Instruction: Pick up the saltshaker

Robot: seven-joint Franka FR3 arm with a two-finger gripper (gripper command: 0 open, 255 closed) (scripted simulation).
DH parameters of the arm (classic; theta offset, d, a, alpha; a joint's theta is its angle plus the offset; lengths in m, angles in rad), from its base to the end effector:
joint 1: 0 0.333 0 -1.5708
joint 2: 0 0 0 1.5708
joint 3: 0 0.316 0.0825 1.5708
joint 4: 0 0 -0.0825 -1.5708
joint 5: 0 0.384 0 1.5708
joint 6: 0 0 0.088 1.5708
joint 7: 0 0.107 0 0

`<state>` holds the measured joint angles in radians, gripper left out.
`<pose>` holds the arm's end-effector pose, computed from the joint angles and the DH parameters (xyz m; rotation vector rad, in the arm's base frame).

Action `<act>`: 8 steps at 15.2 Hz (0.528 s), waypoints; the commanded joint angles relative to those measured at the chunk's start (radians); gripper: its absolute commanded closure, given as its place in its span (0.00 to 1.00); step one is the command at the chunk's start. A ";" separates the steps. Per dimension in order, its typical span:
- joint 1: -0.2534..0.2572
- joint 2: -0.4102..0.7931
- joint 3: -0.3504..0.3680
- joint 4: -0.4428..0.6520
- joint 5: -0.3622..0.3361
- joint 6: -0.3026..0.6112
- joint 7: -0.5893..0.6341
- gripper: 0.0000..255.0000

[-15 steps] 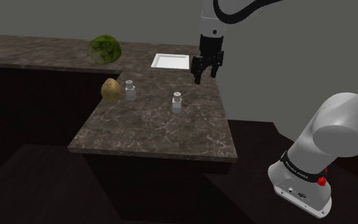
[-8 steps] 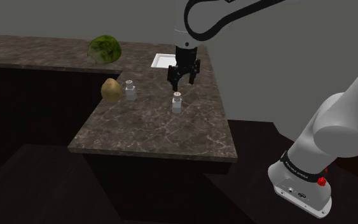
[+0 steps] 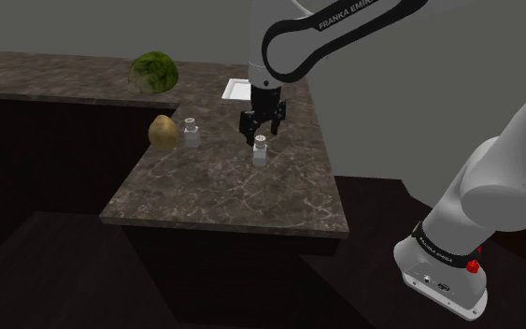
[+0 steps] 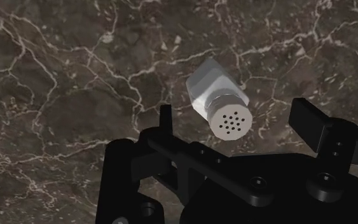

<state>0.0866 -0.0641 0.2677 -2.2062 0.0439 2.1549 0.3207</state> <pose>0.4861 0.1828 0.4083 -3.1193 -0.0143 -0.0056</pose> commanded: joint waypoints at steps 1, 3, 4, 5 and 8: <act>0.001 0.006 0.001 -0.012 -0.001 0.019 0.003 0.00; 0.001 0.007 0.001 -0.010 -0.002 0.017 0.003 1.00; 0.001 0.007 0.001 -0.010 -0.002 0.018 0.003 1.00; 0.001 0.008 0.001 -0.009 -0.002 0.017 0.003 1.00; 0.001 0.007 0.001 -0.009 -0.002 0.017 0.003 1.00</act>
<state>0.0873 -0.0571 0.2690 -2.2149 0.0420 2.1720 0.3234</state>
